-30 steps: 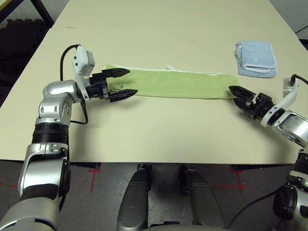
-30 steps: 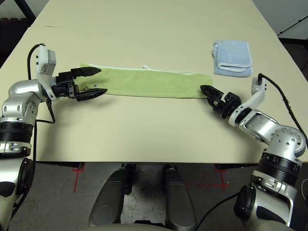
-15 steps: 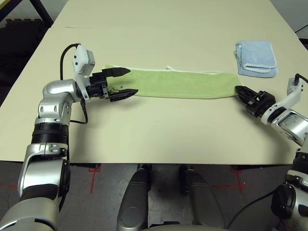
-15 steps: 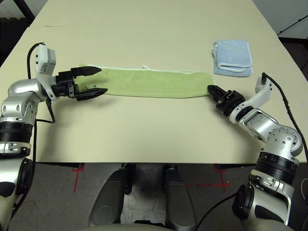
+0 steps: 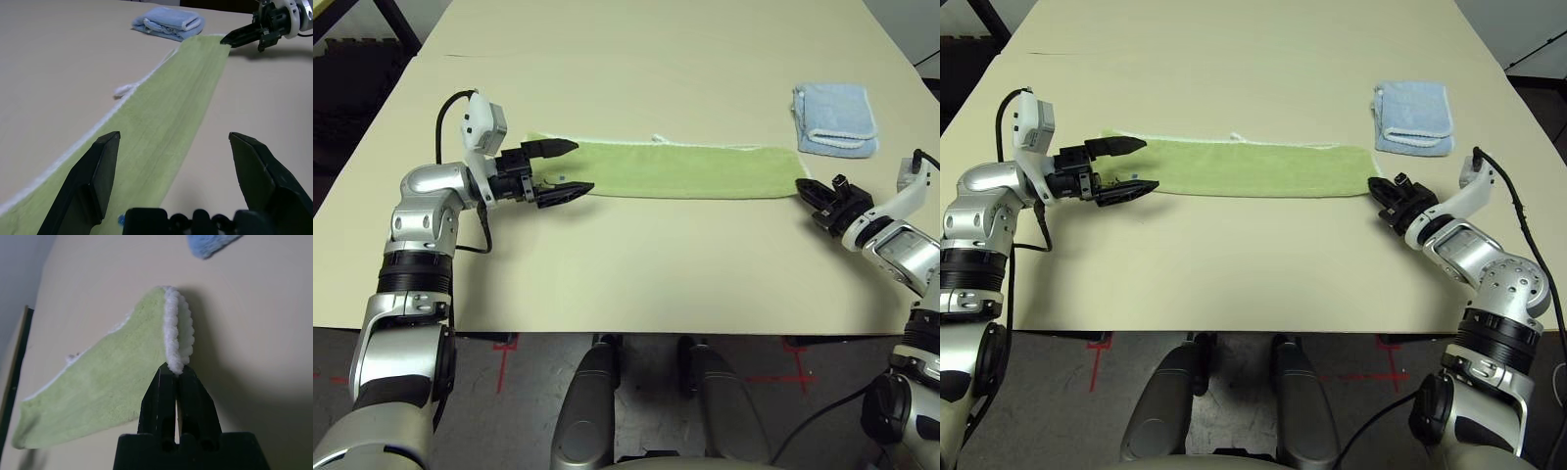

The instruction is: Fold the towel and set it aside.

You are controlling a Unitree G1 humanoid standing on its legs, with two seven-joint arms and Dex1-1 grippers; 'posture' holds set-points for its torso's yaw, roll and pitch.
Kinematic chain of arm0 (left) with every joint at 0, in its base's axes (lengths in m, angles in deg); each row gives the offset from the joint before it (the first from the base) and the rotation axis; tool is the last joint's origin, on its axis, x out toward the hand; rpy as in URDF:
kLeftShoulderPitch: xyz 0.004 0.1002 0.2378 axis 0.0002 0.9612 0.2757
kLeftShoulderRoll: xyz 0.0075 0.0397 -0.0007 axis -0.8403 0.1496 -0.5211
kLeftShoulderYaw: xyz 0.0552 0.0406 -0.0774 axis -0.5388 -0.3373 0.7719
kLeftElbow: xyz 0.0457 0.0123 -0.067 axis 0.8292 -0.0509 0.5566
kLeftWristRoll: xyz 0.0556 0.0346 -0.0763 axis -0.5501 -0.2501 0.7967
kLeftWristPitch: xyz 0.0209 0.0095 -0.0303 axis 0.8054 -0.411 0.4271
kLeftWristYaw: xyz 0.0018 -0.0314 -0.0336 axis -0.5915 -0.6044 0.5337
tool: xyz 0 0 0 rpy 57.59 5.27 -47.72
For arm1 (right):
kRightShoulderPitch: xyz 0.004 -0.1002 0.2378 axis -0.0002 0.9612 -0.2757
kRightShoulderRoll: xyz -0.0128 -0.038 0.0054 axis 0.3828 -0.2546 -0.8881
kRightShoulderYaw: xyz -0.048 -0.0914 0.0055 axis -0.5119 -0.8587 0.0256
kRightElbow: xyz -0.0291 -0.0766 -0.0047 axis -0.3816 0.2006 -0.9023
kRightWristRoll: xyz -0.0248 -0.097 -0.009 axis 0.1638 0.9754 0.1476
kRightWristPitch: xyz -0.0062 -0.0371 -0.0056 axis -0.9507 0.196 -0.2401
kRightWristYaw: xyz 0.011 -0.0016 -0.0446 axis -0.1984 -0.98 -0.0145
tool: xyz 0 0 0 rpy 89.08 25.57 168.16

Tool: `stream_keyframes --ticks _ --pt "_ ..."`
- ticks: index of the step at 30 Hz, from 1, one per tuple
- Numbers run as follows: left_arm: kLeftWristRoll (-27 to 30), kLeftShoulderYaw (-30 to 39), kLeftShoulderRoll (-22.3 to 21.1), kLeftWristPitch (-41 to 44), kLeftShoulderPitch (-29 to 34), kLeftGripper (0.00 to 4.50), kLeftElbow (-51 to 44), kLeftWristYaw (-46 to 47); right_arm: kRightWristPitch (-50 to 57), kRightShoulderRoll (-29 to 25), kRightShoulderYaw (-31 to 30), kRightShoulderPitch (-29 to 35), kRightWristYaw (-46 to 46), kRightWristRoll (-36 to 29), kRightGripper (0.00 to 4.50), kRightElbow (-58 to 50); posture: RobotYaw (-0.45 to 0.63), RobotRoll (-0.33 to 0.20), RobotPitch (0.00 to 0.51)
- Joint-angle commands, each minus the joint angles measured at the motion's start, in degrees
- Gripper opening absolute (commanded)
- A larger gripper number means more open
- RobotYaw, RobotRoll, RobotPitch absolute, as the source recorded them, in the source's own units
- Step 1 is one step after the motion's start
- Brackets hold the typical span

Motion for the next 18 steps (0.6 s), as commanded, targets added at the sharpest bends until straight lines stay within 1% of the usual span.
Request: stream_keyframes --ticks 1,6,11,17,18 --pt "-0.2 -0.4 0.0 0.4 0.2 4.50 -0.3 -0.1 0.7 -2.0 2.4 2.5 0.0 -1.3 0.03 -1.9 0.03 0.000 0.240" --pt "-0.3 -0.5 0.7 0.4 -1.0 4.50 1.0 0.1 0.0 -1.9 1.4 2.4 0.1 -1.5 0.03 -3.3 0.02 0.000 0.236" --pt "-0.1 -0.6 1.3 1.2 -1.4 4.50 0.7 0.5 -3.3 -1.0 0.2 -0.5 -0.7 -0.6 0.03 -3.8 0.03 0.000 0.231" --pt "0.0 -0.5 1.1 1.8 -0.9 4.50 -0.1 0.6 -5.5 -2.0 -3.5 -3.2 -5.1 0.1 0.03 -5.7 0.03 0.000 0.226" --pt "0.0 -0.5 1.1 1.9 -0.8 4.50 -0.2 0.7 -5.4 -2.7 -4.9 -3.2 -6.8 0.6 0.03 -6.0 0.04 0.000 0.224"
